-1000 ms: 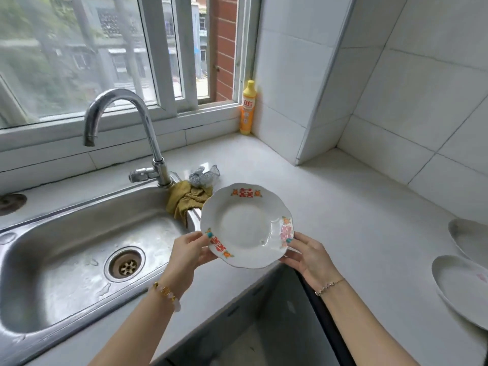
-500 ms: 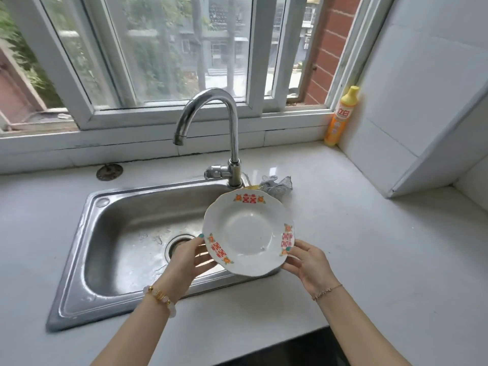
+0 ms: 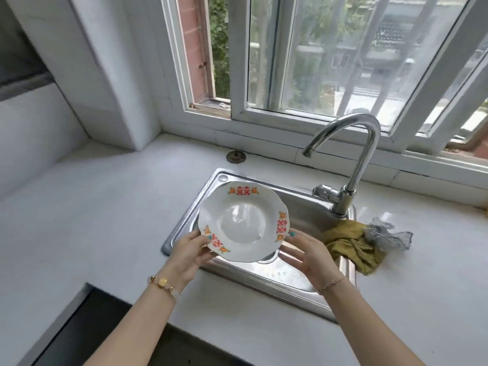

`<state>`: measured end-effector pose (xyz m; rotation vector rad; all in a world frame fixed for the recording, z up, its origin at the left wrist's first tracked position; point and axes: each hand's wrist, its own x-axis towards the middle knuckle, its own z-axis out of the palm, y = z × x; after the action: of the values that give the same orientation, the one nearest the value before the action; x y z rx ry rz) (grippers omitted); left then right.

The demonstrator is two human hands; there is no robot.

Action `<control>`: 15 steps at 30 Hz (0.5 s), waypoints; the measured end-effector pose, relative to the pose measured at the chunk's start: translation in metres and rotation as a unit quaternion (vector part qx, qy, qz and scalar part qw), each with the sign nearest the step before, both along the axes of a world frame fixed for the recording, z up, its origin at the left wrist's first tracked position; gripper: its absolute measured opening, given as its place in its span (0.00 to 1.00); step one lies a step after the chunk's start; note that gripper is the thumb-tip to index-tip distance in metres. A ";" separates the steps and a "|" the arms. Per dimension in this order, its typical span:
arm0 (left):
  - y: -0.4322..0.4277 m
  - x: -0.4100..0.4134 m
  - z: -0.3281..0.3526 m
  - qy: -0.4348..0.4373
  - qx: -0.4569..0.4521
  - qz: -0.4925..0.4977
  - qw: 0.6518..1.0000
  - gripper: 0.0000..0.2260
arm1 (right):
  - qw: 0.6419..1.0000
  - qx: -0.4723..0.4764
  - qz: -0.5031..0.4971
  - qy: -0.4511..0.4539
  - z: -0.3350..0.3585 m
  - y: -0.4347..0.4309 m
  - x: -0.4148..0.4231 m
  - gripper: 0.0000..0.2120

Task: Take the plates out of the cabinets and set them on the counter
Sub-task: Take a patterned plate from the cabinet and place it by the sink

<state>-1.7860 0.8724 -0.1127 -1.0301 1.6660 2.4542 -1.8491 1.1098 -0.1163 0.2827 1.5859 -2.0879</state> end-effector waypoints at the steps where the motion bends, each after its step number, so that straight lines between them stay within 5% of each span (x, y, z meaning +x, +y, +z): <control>1: -0.010 -0.001 0.001 0.005 0.005 0.017 1.000 0.09 | 1.000 0.001 0.001 -0.001 0.000 -0.006 -0.004 0.13; 15: -0.178 -0.087 -0.005 0.006 0.042 0.112 0.993 0.14 | 0.996 0.035 -0.078 -0.008 -0.007 -0.107 -0.048 0.10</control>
<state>-1.8731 0.6942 -0.1181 -1.2554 1.5118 2.6443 -1.8975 1.0028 -0.1235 0.4614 1.6781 -2.1416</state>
